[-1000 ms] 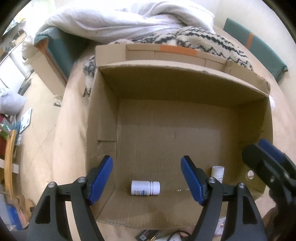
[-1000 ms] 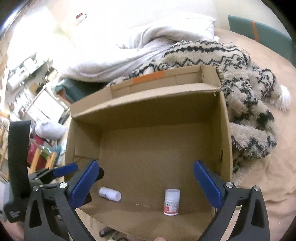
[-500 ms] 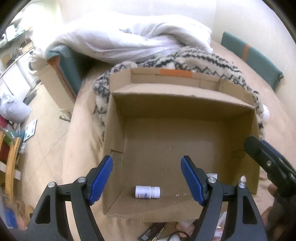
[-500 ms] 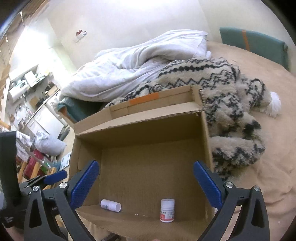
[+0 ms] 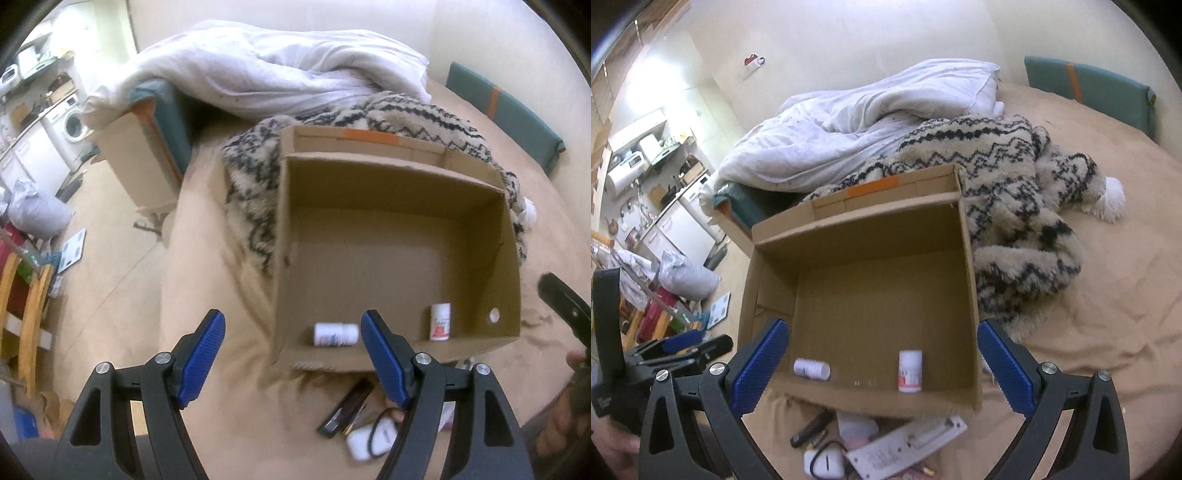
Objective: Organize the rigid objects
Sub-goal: 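Lift both open tools out of the box back toward the items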
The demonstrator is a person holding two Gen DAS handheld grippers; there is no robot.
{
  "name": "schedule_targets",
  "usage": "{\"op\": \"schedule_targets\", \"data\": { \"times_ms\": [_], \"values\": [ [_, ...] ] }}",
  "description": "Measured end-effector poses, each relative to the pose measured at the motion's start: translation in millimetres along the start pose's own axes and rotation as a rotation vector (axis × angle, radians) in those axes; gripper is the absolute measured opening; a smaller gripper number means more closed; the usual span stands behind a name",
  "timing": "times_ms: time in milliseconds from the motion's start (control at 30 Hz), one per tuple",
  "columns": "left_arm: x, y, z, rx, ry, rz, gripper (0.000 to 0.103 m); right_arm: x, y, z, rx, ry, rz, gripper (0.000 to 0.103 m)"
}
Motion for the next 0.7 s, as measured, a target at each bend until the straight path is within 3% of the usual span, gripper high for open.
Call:
{"op": "schedule_targets", "data": {
  "times_ms": [133,367,700],
  "values": [
    [0.6,-15.1,-13.2,-0.024,0.018,-0.035,0.074,-8.4,-14.1,-3.7,-0.011,0.001,-0.019,0.103],
    [25.6,-43.5,-30.6,-0.077,0.069,-0.173,0.074,-12.1,-37.5,8.4,0.052,-0.04,-0.076,0.103],
    [58.2,-73.8,-22.7,-0.124,0.007,-0.343,0.074,20.1,-60.4,16.5,0.092,-0.085,-0.205,0.103]
  ]
}}
Point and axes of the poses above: each gripper's, at about its wrist camera, not at the fingertips, and x roughly the way its jaws point, z to its right, y to its top, the point moved 7 cm from there along x, roughly the way its jaws point, and after that the axes turned 8 degrees about z, right-handed, at the moved point
